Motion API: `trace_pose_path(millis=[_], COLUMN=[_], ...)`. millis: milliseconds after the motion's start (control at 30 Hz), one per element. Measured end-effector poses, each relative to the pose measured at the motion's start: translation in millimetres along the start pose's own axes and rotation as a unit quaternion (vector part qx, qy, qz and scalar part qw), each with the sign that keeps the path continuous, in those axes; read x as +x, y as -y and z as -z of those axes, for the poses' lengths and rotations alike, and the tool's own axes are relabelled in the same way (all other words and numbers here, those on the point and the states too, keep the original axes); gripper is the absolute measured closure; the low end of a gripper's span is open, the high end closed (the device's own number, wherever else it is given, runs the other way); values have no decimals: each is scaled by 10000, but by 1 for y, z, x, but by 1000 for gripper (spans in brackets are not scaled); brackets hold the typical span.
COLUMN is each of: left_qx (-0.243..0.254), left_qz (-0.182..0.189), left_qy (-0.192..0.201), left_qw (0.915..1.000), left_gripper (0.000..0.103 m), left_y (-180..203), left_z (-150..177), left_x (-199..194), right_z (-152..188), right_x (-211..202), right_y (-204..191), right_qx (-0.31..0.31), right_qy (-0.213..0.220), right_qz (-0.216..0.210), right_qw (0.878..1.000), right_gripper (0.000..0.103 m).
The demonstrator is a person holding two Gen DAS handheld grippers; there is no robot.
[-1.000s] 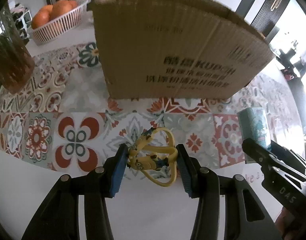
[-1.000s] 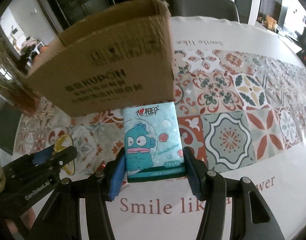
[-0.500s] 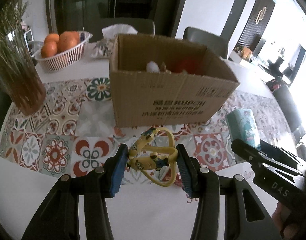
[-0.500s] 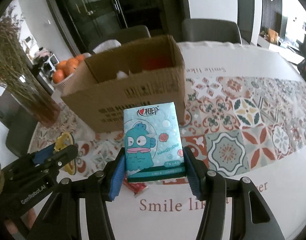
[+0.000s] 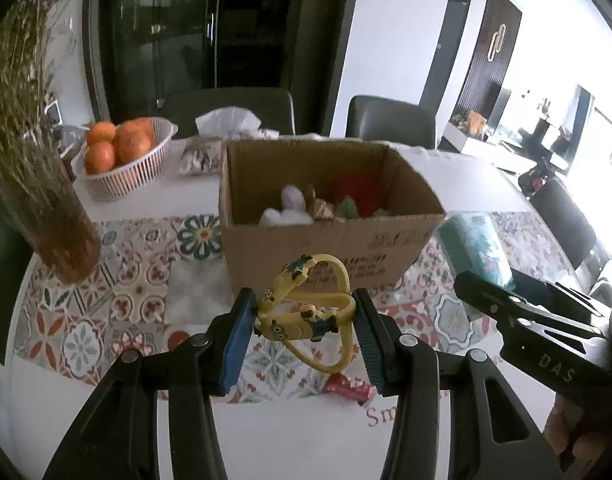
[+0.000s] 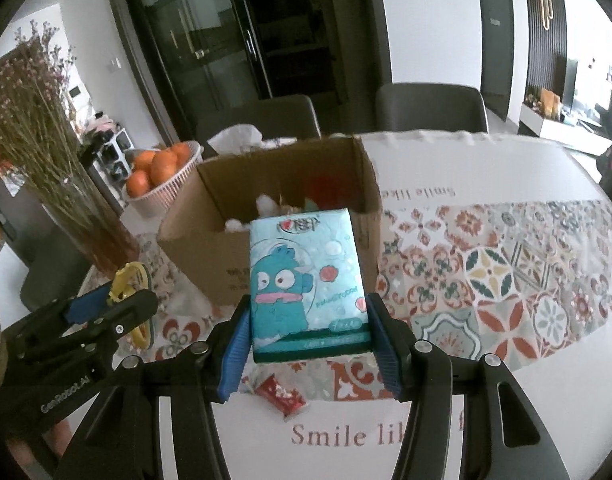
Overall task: Organize soft objects
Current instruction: 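Carry the yellow toy and tissue pack into the box and open both tools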
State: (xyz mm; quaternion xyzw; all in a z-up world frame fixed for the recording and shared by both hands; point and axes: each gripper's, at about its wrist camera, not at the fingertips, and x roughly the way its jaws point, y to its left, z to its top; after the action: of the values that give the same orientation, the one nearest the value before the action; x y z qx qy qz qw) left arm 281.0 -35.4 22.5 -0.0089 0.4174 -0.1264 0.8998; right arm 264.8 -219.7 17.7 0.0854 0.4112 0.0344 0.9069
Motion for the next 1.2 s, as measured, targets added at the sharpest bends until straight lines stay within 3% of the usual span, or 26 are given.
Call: trace_pose_path(millis=[267,667,1200], left_qx=[100,118,182], left_qz=[60,86,38], left_qy=[277,283,249], left_qw=[9995,9995,9995], left_gripper=[55,55,55], left_y=[1,-2,-12], left_z=[-21,-52,-98], left_x=[-6,17,54], right_z=[-20,-56,-99], right_x=[3,14,50], right_y=[-1,-1,-8], right_qx=[-87,-169,-377], right_qy=[313,525,461], right_qz=[-62,-102,-221], right_qw=[9995,9984,9980], right_gripper=[50,50,50])
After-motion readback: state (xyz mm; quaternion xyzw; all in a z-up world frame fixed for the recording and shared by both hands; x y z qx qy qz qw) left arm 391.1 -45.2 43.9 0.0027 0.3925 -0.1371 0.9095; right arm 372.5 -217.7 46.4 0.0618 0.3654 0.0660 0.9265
